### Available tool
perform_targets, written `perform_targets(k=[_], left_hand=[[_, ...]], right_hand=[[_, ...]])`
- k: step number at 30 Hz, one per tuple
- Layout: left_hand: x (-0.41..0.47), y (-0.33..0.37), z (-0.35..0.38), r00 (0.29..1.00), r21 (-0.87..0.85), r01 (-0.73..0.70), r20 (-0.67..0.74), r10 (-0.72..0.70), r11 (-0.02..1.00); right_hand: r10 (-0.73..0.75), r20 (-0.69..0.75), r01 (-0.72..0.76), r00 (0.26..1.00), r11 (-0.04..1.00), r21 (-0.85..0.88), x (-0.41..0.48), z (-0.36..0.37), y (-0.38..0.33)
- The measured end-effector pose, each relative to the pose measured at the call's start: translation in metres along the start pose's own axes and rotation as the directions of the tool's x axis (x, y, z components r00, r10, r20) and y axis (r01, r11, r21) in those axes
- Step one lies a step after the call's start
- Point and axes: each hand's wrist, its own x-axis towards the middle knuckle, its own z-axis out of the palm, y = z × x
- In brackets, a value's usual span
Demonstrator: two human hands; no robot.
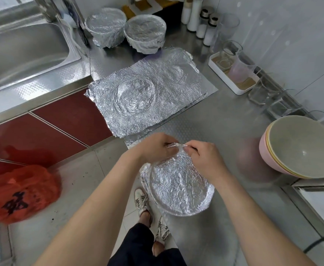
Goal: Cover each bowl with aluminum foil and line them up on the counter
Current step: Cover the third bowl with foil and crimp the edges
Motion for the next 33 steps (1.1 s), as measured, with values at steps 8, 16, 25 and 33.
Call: perform_targets(k=[8, 16, 25, 33], left_hand=[[-0.002, -0.007, 0.019, 0.98, 0.075, -0.02, -0.195, 0.034, 0.997], [-0.024, -0.008, 0.023, 0.896, -0.018, 0.027, -0.442, -0.032, 0.999], [-0.07, -0.005, 0.1, 0.674, -0.501, 0.133, -0.587, -0.449, 0.855], [-0.059, -0.002, 0.102, 0.677, -0.6, 0.022, -0.58, -0.454, 0.8]], right_hand=[[0.045, -0.045, -0.044, 0.998, 0.999, 0.028, -0.004, 0.001, -0.001], [0.022, -0.017, -0.021, 1.0, 0.999, 0.046, -0.011, -0.008, -0.006], [-0.153, 0.027, 0.156, 0.988, 0.976, -0.155, 0.003, 0.007, -0.017], [-0.159, -0.077, 0.142, 0.984, 0.972, -0.189, -0.002, 0.014, -0.012]])
